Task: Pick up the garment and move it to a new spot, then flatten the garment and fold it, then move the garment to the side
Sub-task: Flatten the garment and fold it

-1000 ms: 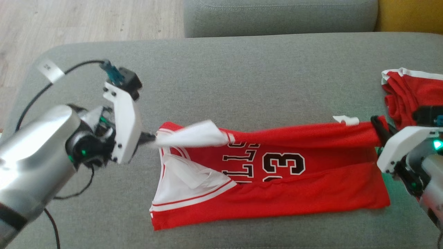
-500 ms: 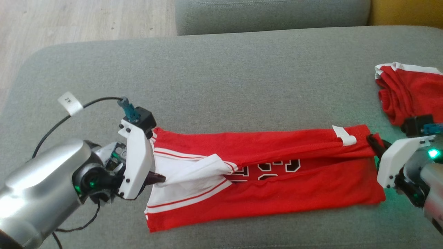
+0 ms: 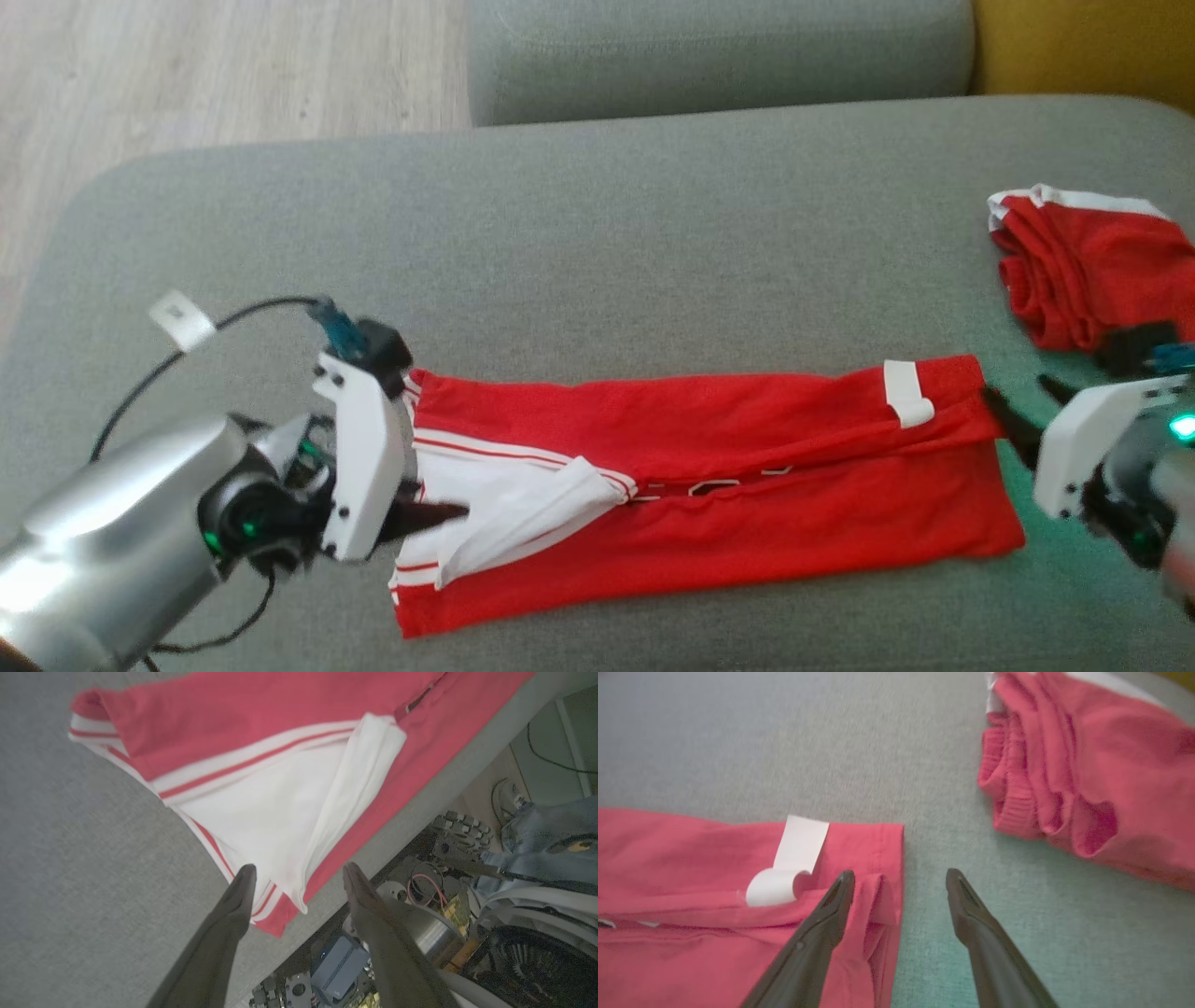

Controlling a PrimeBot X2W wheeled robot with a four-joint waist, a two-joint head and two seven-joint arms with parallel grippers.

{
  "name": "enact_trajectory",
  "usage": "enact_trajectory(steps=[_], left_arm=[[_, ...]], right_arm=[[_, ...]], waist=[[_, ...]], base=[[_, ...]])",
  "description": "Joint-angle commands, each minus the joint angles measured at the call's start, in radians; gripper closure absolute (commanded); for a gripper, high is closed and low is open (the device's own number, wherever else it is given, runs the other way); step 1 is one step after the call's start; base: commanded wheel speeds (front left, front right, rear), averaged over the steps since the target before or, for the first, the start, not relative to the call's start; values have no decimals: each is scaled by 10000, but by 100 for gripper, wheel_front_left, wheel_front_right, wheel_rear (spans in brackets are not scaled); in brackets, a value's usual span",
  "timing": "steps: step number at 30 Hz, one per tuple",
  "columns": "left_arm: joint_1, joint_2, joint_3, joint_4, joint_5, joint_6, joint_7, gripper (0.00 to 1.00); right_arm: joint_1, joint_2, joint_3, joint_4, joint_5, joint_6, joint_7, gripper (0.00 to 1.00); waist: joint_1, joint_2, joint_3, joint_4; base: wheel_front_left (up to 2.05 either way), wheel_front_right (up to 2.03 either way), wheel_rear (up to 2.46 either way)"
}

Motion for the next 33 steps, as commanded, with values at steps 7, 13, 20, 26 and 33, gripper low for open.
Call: enact_trajectory(steps=[7,13,20,26,33], left_arm=[[-406,228,1755,-290,1241,682,-3540,0],[228,43,2535,-356,2277,1941,-6591,0],[1717,-136,3514,-676,3037,3812,-9766,0],[3341,-774,4993,-1384,3892,4677,-10136,0],[5663,-2390,7239,-2049,5809,4636,-10142,0]], right_arm=[[-299,-417,-1124,-344,614,67,-2145,0],[23,-45,-2416,-736,599,67,-2741,0],[1559,721,-6375,-2499,-1743,67,-2759,0],[3732,1798,-8859,-4182,-3985,67,-2761,0],[5320,2724,-9847,-5060,-5471,67,-2555,0]], waist=[[1,0,-462,-13],[1,0,-557,-14],[1,0,-515,-27],[1,0,-529,41],[1,0,-554,-2]], base=[[0,0,0],[0,0,0],[0,0,0],[0,0,0],[0,0,0]])
